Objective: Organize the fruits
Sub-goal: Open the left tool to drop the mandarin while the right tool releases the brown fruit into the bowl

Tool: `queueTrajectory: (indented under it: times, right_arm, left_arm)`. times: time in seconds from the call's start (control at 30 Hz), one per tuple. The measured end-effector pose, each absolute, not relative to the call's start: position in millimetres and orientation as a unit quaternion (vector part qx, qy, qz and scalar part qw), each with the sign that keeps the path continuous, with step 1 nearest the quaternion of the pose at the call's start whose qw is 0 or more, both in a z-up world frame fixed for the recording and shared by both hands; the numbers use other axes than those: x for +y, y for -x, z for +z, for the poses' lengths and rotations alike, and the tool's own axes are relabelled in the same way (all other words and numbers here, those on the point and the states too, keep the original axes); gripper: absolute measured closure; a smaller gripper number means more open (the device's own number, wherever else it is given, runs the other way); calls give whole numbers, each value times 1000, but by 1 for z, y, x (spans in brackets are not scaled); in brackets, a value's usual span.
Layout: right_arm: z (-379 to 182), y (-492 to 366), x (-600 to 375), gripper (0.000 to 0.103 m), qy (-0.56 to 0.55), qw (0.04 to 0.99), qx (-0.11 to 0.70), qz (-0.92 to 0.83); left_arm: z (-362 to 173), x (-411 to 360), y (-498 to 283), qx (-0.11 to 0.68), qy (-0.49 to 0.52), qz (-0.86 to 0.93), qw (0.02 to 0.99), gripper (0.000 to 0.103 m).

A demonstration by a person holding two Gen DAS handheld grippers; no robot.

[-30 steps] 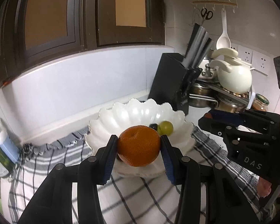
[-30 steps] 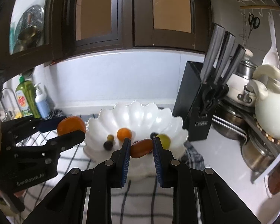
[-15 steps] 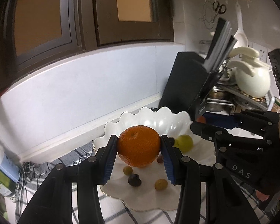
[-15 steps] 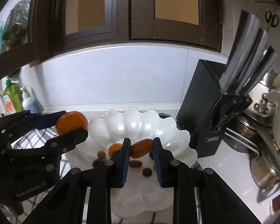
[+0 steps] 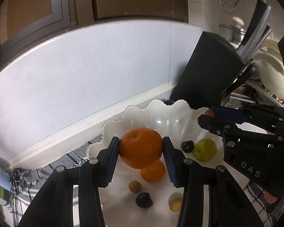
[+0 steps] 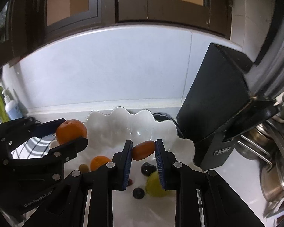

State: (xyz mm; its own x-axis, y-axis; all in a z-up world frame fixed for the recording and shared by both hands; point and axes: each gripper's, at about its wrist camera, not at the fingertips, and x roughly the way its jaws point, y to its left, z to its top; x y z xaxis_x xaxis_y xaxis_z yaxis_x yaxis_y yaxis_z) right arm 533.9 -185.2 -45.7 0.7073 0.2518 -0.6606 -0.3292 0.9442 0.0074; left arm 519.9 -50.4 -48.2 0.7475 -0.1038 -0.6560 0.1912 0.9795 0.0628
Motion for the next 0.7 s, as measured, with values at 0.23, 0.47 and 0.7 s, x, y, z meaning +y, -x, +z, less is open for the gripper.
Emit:
queueTrajectory:
  times: [0.23,0.47,0.7]
  right_arm:
    - [-61,-555,-180,77,63,914,371,154]
    - [-70,-566,-186,56,45,909,389,145]
    - [-69,-546,-194,56,28,912,390,126]
  left_arm:
    - [-62,-52,-546,374,-57,-87,922,57]
    - [-64,-49,-551,365,-57,-71,927,39]
    - [-54,-31,-530,364,-45,-14,930,33]
